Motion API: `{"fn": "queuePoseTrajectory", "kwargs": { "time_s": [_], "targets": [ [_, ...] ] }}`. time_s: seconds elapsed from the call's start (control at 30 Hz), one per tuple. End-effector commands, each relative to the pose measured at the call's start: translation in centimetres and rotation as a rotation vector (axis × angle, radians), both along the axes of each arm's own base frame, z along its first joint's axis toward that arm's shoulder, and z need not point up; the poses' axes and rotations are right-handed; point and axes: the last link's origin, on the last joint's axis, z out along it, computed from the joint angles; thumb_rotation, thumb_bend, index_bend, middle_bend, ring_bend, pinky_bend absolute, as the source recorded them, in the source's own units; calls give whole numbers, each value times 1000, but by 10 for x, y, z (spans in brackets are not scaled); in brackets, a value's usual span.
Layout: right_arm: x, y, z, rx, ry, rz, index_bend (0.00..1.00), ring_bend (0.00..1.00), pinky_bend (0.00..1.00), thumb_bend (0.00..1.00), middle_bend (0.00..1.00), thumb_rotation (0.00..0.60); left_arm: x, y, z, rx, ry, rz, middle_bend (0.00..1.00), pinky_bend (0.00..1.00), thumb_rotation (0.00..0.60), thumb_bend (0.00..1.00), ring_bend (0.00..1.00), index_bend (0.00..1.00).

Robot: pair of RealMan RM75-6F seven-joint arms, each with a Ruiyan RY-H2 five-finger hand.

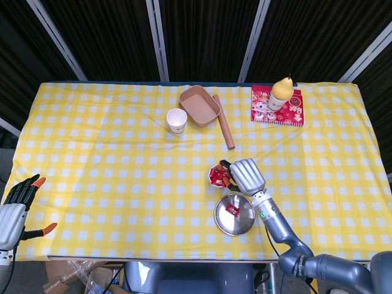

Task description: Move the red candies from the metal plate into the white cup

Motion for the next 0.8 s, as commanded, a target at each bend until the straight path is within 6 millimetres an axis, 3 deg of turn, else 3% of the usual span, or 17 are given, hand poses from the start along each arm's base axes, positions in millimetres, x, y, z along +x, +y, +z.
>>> {"fn": "queuePoseTrajectory", "kwargs": {
  "time_s": [0.03,0.27,0.47,0.57,0.67,0.8],
  "targets": [
    [0,2,1,-2,-2,5,307,862,952,394,826,600,0,0,0,-1,-1,0,0,0,600,0,0,0],
    [2,5,8,-23,-29,9,304,859,952,387,826,600,1,-1,0,4,-2,-7,0,0,600,0,0,0],
    [3,11,33,-105,-122,26,304,805,941,386,815,600,1,-1,1,10,-5,-10,0,0,600,0,0,0],
    [-4,22,55,-150,-171,27,300,713,868,386,735,600,1,-1,2,12,-9,-11,0,0,600,0,0,0],
    [-17,38,78,-186,-189,30,275,554,713,386,589,600,1,-1,2,16,-6,-19,0,0,600,0,0,0],
    [-46,66,99,-196,-154,17,146,213,419,375,336,600,2,-2,2,19,4,-29,0,0,600,0,0,0]
  ]
}}
